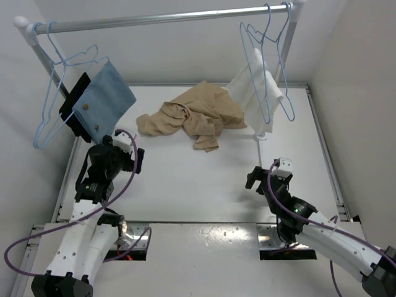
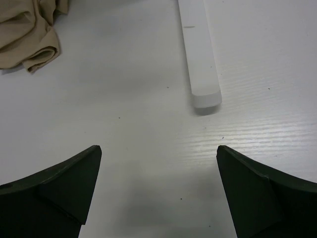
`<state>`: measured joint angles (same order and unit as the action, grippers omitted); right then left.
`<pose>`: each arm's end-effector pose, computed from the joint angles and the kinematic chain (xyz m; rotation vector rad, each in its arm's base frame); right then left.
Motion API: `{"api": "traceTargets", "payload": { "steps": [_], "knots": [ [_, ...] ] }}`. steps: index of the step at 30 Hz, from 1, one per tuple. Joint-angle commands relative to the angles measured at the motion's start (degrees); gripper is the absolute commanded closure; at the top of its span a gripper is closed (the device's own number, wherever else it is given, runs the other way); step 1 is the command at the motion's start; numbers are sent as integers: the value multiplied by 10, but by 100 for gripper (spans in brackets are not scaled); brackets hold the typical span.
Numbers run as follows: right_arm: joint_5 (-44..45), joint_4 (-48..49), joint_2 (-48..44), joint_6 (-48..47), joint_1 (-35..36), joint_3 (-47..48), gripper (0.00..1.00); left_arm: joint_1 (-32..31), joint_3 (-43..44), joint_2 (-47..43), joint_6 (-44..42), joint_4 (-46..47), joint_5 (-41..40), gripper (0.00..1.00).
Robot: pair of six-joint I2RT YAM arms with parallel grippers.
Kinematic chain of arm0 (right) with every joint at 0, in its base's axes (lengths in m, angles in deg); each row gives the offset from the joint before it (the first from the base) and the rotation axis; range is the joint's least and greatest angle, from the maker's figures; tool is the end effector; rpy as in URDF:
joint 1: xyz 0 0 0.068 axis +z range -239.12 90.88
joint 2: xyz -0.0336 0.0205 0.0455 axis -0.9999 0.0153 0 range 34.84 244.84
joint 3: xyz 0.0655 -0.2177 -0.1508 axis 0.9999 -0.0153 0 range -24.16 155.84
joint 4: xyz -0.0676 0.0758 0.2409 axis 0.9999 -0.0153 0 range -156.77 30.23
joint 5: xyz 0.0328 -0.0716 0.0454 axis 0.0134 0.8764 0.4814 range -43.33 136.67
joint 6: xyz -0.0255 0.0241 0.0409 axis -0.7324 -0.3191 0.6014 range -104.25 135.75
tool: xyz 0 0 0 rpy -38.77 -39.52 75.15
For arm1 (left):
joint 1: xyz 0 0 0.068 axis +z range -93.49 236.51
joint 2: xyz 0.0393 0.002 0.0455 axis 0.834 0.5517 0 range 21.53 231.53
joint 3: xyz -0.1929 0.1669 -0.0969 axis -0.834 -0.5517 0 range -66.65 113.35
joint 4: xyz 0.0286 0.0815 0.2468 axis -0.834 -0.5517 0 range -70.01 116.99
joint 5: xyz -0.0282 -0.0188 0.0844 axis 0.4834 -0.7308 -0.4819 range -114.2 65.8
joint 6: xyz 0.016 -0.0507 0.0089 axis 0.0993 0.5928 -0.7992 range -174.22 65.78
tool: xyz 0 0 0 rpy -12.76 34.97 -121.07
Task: Place the t-shirt on the hanger
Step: Move the tshirt to the center of the board
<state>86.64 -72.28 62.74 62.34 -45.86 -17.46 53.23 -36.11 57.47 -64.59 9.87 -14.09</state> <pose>0.1039 0.0663 0.1482 0.4428 1.9690 0.2385 0.1559 -0.0152 0.2635 0.3471 1.9276 -0.0919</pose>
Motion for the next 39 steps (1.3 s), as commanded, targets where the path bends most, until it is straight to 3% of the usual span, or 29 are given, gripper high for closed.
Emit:
{"api": "traceTargets", "payload": {
  "steps": [1, 3, 7, 10, 14, 21, 27, 33, 39],
  "knots": [
    [8, 15, -4, 10, -1, 19, 0, -1, 31, -3, 48, 7, -36, 0],
    [8, 15, -4, 10, -1, 19, 0, -1, 31, 3, 78, 12, -47, 0],
    [2, 15, -4, 4, -1, 19, 0, -1, 36, 3, 56, 7, -26, 0],
    [-19, 46, 12, -15, -1, 19, 0, -1, 36, 3, -23, -11, 54, 0],
    [-21, 57, 82, -41, -1, 48, 0, -1, 29, 3, -55, -16, 157, 0],
    [-181, 90, 370, -163, 5, 171, 0, -1, -16, 3, -9, 33, 119, 7],
    [-185, 93, 613, -246, 5, 341, 0, -1, -36, -3, 25, 57, 71, 9],
    [-196, 107, 766, -230, -6, 495, 0, -1, -37, -3, 32, 62, 65, 9],
    [-138, 57, 925, -208, -12, 672, 0, -1, -42, -13, 32, 68, 65, 9]
  ]
}}
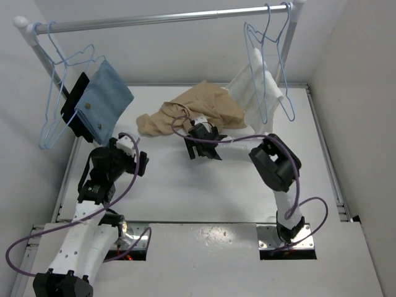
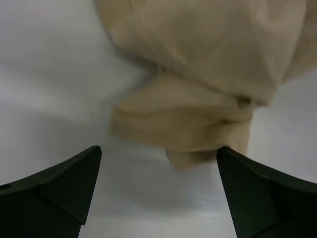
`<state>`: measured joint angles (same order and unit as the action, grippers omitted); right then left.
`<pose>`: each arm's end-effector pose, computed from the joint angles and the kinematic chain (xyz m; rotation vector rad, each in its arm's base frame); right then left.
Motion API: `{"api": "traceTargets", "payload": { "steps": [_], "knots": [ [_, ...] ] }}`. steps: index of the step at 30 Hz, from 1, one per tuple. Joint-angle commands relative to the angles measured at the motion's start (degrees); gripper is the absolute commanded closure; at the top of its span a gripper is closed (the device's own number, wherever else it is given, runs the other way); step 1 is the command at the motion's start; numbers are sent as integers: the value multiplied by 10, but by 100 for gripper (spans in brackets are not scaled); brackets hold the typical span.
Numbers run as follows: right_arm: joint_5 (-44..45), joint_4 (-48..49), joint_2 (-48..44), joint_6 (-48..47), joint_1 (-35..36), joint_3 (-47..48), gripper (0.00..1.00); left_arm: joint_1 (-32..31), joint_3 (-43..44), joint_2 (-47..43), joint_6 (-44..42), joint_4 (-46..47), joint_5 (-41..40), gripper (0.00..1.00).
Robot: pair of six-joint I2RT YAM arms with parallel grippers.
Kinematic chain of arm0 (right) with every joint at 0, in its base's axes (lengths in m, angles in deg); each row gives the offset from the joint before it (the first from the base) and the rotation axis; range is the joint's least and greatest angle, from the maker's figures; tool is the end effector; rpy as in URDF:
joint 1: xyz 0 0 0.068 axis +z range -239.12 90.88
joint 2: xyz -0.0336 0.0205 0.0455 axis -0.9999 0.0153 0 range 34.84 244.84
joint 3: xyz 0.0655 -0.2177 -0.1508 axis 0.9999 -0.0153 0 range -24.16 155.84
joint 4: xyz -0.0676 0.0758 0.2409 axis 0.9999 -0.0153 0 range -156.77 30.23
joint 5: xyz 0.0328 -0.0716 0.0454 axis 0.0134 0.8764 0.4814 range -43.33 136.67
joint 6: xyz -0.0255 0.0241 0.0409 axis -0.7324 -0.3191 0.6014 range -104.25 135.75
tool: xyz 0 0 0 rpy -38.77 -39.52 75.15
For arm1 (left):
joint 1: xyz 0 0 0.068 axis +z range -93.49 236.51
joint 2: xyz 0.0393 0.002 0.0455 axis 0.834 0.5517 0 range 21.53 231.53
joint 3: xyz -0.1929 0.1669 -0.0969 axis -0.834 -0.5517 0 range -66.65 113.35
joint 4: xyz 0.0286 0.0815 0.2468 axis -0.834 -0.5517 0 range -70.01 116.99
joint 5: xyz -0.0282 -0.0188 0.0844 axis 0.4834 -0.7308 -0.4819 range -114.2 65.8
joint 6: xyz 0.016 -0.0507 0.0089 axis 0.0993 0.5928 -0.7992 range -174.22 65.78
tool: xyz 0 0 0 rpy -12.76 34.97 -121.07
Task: Place the t-shirt on the hanger
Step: Move the tshirt to the center of the board
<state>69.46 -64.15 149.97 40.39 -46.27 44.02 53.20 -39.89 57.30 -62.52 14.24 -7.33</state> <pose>0.3099 0.2686 0.1310 -0.2095 2.3660 0.0649 0.1567 -0.0195 0.2488 0.3883 1.9011 -0.2291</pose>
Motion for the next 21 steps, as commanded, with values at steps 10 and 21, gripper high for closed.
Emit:
{"api": "traceTargets", "payload": {
  "steps": [10, 21],
  "knots": [
    [-64, -59, 141, 64, -24, 185, 12, -1, -9, -11, 6, 40, -13, 9],
    [-165, -5, 10, -51, -3, -29, 100, 4, -20, -17, 6, 46, -18, 12]
  ]
}}
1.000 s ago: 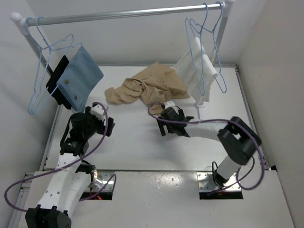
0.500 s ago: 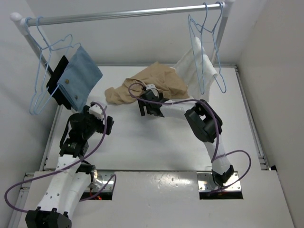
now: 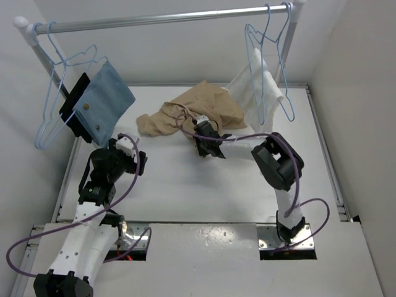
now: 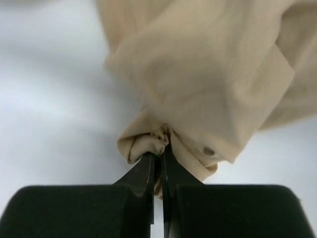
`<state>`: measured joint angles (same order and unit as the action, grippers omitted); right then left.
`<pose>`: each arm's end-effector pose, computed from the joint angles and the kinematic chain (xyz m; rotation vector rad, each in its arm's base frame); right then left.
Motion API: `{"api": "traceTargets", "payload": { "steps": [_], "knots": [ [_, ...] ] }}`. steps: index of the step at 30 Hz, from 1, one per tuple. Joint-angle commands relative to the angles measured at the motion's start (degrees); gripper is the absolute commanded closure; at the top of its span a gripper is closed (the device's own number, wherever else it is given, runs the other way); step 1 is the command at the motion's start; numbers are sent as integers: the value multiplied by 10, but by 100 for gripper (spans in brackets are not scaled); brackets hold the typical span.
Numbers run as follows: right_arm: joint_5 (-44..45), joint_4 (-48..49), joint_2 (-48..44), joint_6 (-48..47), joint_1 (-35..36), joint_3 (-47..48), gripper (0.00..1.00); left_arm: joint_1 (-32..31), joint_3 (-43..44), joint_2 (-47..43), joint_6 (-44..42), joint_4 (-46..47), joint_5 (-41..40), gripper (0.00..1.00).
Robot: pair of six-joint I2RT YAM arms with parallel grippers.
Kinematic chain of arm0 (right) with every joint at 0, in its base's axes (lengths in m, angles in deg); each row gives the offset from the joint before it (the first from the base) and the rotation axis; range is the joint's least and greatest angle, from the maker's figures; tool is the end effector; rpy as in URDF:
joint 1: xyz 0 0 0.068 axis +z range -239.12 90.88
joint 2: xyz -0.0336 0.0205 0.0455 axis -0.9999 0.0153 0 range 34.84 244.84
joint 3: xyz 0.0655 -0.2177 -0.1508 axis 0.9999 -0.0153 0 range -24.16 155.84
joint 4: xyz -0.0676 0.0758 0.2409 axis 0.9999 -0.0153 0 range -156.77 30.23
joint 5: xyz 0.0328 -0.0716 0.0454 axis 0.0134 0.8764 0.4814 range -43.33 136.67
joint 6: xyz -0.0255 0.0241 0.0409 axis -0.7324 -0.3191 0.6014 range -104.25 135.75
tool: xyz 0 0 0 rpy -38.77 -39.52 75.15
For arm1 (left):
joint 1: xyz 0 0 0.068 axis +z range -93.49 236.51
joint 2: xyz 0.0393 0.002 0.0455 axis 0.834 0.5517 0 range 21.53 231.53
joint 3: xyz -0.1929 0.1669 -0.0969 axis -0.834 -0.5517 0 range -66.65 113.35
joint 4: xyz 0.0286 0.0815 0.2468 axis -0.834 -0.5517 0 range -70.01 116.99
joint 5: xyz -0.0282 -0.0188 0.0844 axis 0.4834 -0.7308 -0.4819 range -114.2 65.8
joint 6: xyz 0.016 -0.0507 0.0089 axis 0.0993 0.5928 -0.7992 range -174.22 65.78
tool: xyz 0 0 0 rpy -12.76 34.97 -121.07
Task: Place the t-shirt on the hanger
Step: Move the tshirt to the center of the board
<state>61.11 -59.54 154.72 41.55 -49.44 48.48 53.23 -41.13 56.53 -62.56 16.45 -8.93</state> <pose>0.3411 0.2714 0.1239 -0.1690 2.3663 0.2524 0.1563 -0.0184 0.2468 0.3705 1.8760 -0.1961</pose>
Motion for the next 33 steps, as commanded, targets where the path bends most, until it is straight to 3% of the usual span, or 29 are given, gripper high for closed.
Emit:
{"api": "traceTargets", "payload": {
  "steps": [1, 5, 8, 11, 14, 15, 16, 17, 18, 20, 25, 29, 33],
  "knots": [
    [-119, -63, -58, -63, 34, -93, 100, 4, -7, -9, 1, 24, -8, 14],
    [-119, -124, -185, -44, 71, -244, 100, 4, -20, 22, 1, 24, -41, 32],
    [-14, -183, -324, 29, 103, -347, 100, -9, 1, 66, -19, 13, -41, 35],
    [10, -222, -465, 111, 117, -398, 100, -34, 16, 104, -37, 13, -13, 35],
    [99, -309, -525, 166, 129, -380, 100, -51, 36, 151, -52, 13, -2, 29],
    [145, -369, -531, 174, 129, -371, 94, -57, 50, 164, -57, 21, 4, 25],
    [154, -385, -531, 197, 129, -363, 79, -66, 57, 176, -62, 26, 4, 23],
    [142, -385, -541, 192, 129, -363, 45, -72, 63, 188, -63, 39, 10, 22],
    [130, -354, -556, 176, 129, -363, 38, -82, 73, 205, -63, 46, 10, 20],
    [122, -327, -556, 138, 140, -363, 11, -94, 79, 219, -54, 71, 15, 19],
    [129, -307, -516, 45, 160, -284, 9, -121, 129, 256, 12, 108, 15, 18],
    [44, -287, -458, -68, 182, -193, 9, -126, 152, 287, 107, 120, -25, 18],
    [-56, -244, -418, -130, 188, -61, 18, -126, 175, 313, 141, 120, -83, 21]
  ]
}}
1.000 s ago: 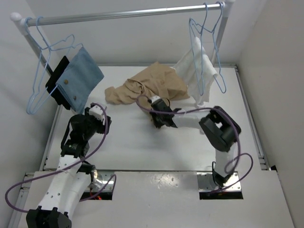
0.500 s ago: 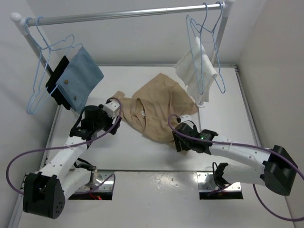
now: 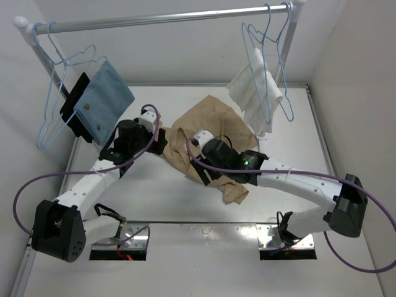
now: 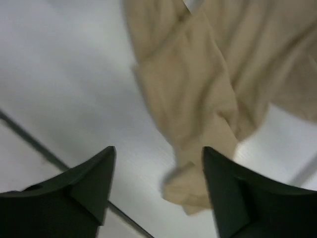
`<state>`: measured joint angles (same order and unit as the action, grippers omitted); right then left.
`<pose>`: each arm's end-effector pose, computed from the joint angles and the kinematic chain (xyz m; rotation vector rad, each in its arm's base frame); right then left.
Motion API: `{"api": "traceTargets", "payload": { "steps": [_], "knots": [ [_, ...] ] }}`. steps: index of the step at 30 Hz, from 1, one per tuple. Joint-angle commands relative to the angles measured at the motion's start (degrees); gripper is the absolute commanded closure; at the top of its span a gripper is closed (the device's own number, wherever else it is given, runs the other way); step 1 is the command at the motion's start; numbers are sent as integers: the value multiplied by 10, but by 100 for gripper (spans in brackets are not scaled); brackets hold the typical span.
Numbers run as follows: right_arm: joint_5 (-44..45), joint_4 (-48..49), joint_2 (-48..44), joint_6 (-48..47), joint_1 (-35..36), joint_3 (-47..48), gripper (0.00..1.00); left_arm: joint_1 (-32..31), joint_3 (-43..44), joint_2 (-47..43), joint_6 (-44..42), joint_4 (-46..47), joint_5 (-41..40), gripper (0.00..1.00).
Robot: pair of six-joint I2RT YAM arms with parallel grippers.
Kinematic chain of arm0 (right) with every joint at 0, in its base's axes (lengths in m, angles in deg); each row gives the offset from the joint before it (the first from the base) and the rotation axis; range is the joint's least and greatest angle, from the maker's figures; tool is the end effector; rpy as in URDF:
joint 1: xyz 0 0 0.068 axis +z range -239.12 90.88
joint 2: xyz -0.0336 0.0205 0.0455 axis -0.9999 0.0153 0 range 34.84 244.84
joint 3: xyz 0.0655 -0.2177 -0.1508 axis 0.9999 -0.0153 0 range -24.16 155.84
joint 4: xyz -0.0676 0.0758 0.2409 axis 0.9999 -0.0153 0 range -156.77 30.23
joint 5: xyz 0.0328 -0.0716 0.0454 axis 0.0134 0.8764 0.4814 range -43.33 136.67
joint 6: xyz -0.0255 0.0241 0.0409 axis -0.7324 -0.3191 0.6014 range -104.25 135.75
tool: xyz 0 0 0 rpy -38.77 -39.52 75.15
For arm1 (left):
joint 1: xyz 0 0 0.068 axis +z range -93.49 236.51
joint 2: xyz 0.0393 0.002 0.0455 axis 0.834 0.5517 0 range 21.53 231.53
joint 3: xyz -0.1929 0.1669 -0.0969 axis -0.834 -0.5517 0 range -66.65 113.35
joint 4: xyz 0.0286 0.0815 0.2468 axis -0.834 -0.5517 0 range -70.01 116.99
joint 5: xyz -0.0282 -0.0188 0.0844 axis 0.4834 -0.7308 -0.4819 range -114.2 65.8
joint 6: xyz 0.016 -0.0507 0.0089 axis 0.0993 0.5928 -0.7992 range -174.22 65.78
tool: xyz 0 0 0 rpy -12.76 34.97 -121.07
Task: Place the t-shirt on the hanger
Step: Move the tshirt to the center of the board, then grab a hanger with the right arm
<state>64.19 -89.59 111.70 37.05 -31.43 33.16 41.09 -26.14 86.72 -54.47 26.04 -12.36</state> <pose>0.1594 0.2319 0.2633 -0.6178 2.3172 0.2794 0.2439 -0.0749 0.2584 0.4068 1.9870 -0.3761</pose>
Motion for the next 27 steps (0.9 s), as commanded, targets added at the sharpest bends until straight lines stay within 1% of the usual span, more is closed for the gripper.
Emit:
{"api": "traceTargets", "payload": {
  "steps": [1, 2, 3, 4, 5, 6, 7, 9, 10, 11, 12, 13, 14, 15, 16, 17, 18, 19, 20, 21, 22, 23, 25, 27],
  "knots": [
    [-108, 63, 19, -93, 8, 120, 35, -5, 25, 18, 67, 24, -55, 22],
    [-133, 73, 25, -99, 8, 147, 48, -5, 32, 18, 67, 24, -55, 22],
    [-133, 80, 31, -104, 8, 197, 61, -5, 32, 23, 61, 24, -55, 22],
    [-133, 89, 36, -104, 8, 218, 74, -5, 32, 23, 61, 24, -61, 22],
    [-128, 113, 36, -104, 8, 236, 74, -5, 37, 23, 61, 24, -61, 22],
    [-128, 122, 36, -104, 1, 268, 68, -5, 37, 30, 61, 24, -61, 22],
    [-128, 129, 36, -104, 1, 284, 66, -5, 37, 30, 54, 24, -61, 22],
    [-93, 120, 36, -114, -6, 347, 66, -5, 37, 41, 40, 29, -61, 22],
    [-60, 109, 36, -121, -6, 373, 66, -5, 37, 41, 40, 34, -56, 22],
    [-39, 93, 43, -129, -6, 403, 59, -5, 37, 47, 35, 41, -56, 22],
    [-15, 59, 50, -129, -6, 464, 55, -5, 32, 47, 35, 41, -56, 22],
    [41, 43, 65, -134, -6, 494, 52, -5, 32, 62, 29, 50, -56, 22],
    [76, 29, 74, -140, -6, 545, 46, -5, 32, 67, 29, 55, -56, 22],
    [112, 9, 83, -149, -6, 568, 43, -5, 32, 73, 29, 64, -56, 22],
    [185, 3, 103, -167, -12, 589, 39, -5, 32, 78, 29, 64, -56, 22],
    [221, -2, 115, -178, -12, 629, 28, -5, 37, 88, 29, 64, -56, 22],
    [280, -11, 128, -192, -18, 648, 24, -5, 42, 88, 29, 64, -47, 22],
    [304, -11, 141, -211, -26, 668, 22, -5, 49, 96, 24, 64, -42, 22],
    [326, -18, 164, -217, -31, 709, 22, -5, 49, 96, 24, 64, -36, 22],
    [360, -18, 169, -223, -31, 724, 23, -5, 49, 101, 18, 64, -36, 22],
    [376, -9, 169, -228, -47, 732, 26, -5, 49, 101, 17, 64, -36, 22],
    [393, -2, 154, -233, -55, 732, 33, -5, 49, 101, 17, 64, -36, 22],
    [399, 18, 127, -233, -78, 690, 36, -5, 42, 96, 17, 70, -36, 22],
    [387, 18, 100, -224, -93, 665, 37, -5, 28, 91, 17, 75, -36, 22]
  ]
}}
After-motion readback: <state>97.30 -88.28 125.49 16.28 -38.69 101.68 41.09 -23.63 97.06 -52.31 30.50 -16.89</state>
